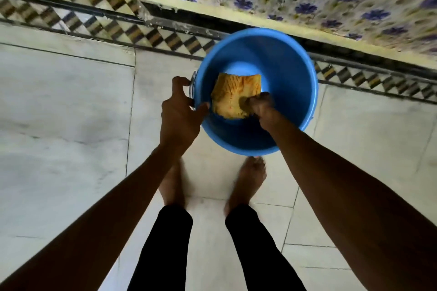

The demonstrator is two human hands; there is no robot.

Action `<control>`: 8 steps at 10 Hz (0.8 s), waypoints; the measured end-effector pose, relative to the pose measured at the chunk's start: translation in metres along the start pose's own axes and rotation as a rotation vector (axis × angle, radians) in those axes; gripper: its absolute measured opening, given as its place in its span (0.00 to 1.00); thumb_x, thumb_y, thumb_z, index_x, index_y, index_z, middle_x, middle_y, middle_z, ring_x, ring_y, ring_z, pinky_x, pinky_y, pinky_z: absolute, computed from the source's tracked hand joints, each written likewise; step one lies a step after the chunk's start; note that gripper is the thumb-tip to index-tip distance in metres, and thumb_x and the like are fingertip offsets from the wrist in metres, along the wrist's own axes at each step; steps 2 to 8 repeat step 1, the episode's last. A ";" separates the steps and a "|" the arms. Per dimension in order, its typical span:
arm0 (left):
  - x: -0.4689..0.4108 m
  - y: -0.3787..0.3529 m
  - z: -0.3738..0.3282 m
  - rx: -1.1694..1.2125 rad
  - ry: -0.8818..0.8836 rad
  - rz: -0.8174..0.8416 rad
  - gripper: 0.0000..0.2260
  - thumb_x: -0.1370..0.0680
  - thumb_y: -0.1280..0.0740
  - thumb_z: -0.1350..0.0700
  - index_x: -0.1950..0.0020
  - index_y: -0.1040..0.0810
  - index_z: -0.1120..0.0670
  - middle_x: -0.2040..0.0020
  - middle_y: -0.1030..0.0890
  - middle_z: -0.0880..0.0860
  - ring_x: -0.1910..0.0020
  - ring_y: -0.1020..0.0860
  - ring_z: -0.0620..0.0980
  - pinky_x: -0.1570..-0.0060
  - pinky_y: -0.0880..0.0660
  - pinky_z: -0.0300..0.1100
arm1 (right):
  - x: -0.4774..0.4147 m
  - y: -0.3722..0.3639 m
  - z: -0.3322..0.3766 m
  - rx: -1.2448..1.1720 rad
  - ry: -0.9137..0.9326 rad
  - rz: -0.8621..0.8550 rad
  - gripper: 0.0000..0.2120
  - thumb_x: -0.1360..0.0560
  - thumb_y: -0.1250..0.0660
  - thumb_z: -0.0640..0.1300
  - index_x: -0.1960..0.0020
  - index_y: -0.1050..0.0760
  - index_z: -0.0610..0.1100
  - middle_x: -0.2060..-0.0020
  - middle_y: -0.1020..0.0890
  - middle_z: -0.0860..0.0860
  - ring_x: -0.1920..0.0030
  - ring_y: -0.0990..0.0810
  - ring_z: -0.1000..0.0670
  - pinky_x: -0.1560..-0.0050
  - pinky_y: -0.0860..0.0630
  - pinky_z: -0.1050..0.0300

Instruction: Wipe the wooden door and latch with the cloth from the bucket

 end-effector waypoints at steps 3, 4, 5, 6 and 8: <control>0.006 0.010 -0.007 0.001 0.082 0.032 0.21 0.21 0.26 0.57 0.33 0.30 0.58 0.53 0.20 0.50 0.61 0.20 0.47 0.60 0.23 0.35 | 0.032 0.018 0.003 0.000 0.002 -0.055 0.20 0.27 0.29 0.43 0.39 0.26 0.37 0.46 0.21 0.44 0.46 0.21 0.45 0.50 0.25 0.55; 0.006 0.010 -0.007 0.001 0.082 0.032 0.21 0.21 0.26 0.57 0.33 0.30 0.58 0.53 0.20 0.50 0.61 0.20 0.47 0.60 0.23 0.35 | 0.032 0.018 0.003 0.000 0.002 -0.055 0.20 0.27 0.29 0.43 0.39 0.26 0.37 0.46 0.21 0.44 0.46 0.21 0.45 0.50 0.25 0.55; 0.006 0.010 -0.007 0.001 0.082 0.032 0.21 0.21 0.26 0.57 0.33 0.30 0.58 0.53 0.20 0.50 0.61 0.20 0.47 0.60 0.23 0.35 | 0.032 0.018 0.003 0.000 0.002 -0.055 0.20 0.27 0.29 0.43 0.39 0.26 0.37 0.46 0.21 0.44 0.46 0.21 0.45 0.50 0.25 0.55; 0.006 0.010 -0.007 0.001 0.082 0.032 0.21 0.21 0.26 0.57 0.33 0.30 0.58 0.53 0.20 0.50 0.61 0.20 0.47 0.60 0.23 0.35 | 0.032 0.018 0.003 0.000 0.002 -0.055 0.20 0.27 0.29 0.43 0.39 0.26 0.37 0.46 0.21 0.44 0.46 0.21 0.45 0.50 0.25 0.55; 0.006 0.010 -0.007 0.001 0.082 0.032 0.21 0.21 0.26 0.57 0.33 0.30 0.58 0.53 0.20 0.50 0.61 0.20 0.47 0.60 0.23 0.35 | 0.032 0.018 0.003 0.000 0.002 -0.055 0.20 0.27 0.29 0.43 0.39 0.26 0.37 0.46 0.21 0.44 0.46 0.21 0.45 0.50 0.25 0.55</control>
Point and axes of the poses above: each hand's wrist, its own x-axis away from the middle knuckle, its own y-axis out of the back of the hand, z = x × y, the point moved 1 cm from there along -x, towards the middle knuckle
